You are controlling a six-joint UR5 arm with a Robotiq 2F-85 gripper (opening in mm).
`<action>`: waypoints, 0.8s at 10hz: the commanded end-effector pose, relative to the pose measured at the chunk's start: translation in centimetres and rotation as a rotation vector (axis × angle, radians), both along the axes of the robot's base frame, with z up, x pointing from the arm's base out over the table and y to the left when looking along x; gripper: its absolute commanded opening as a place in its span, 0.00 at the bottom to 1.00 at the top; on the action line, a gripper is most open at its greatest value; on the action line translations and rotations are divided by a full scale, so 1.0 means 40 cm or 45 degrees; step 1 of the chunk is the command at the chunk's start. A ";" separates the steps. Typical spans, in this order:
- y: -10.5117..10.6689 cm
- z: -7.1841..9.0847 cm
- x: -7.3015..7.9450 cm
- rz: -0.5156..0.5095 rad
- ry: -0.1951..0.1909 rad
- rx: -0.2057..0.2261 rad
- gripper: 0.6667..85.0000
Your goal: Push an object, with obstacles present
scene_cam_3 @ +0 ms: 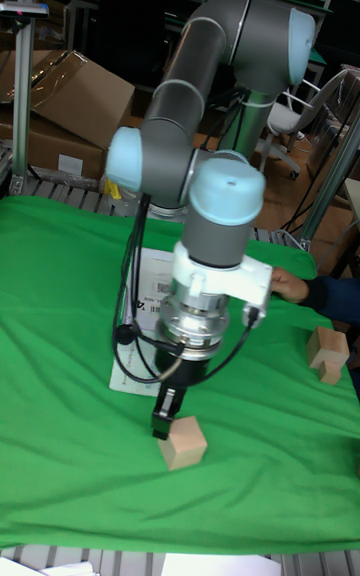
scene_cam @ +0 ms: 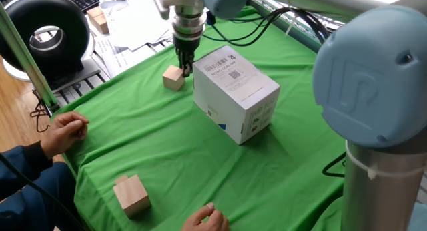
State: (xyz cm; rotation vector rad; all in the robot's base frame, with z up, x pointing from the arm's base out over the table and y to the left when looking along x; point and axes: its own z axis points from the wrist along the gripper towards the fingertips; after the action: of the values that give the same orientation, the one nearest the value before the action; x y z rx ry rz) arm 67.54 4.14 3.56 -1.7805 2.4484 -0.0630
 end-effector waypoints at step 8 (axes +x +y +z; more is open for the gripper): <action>0.085 0.014 -0.035 -0.128 0.005 -0.006 0.36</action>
State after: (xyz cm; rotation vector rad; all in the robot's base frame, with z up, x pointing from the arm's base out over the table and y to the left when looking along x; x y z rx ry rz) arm 66.35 7.03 3.85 -1.6927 2.5244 -0.0888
